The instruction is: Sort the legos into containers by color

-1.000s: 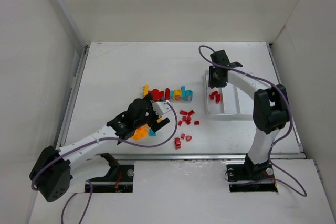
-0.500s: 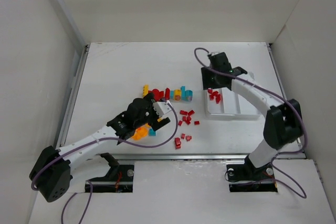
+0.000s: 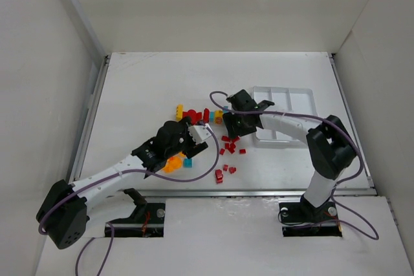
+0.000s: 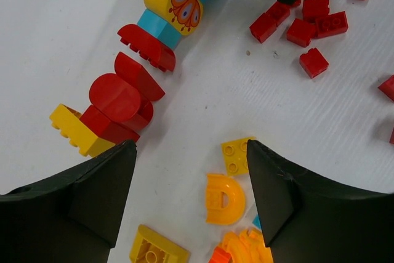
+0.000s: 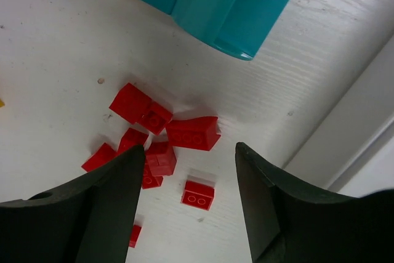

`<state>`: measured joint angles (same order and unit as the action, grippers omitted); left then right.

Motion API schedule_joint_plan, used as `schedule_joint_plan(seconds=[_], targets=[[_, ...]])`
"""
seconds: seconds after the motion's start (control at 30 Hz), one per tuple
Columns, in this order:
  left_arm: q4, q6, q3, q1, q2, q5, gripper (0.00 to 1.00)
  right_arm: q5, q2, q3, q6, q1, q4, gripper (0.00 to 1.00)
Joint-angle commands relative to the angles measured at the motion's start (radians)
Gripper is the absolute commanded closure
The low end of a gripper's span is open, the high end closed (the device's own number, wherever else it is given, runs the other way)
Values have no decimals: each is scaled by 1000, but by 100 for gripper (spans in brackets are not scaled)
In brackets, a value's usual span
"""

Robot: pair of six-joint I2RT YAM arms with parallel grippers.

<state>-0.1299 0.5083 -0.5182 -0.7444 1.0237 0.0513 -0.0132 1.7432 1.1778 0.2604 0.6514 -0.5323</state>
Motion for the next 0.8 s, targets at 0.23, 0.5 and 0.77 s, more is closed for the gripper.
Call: schedule_joint_plan(seconds=[0.23,0.5,0.77], targets=[[-13,-10,-2,0,-8,-22,20,-51,59,34,53,28,25,46],[-13,-10,-2,0,-8,-31,20,-60,104,23,62,28,35,54],[-13,-10,-2,0,1,-31,20,-73,122,43,62,28,35,69]])
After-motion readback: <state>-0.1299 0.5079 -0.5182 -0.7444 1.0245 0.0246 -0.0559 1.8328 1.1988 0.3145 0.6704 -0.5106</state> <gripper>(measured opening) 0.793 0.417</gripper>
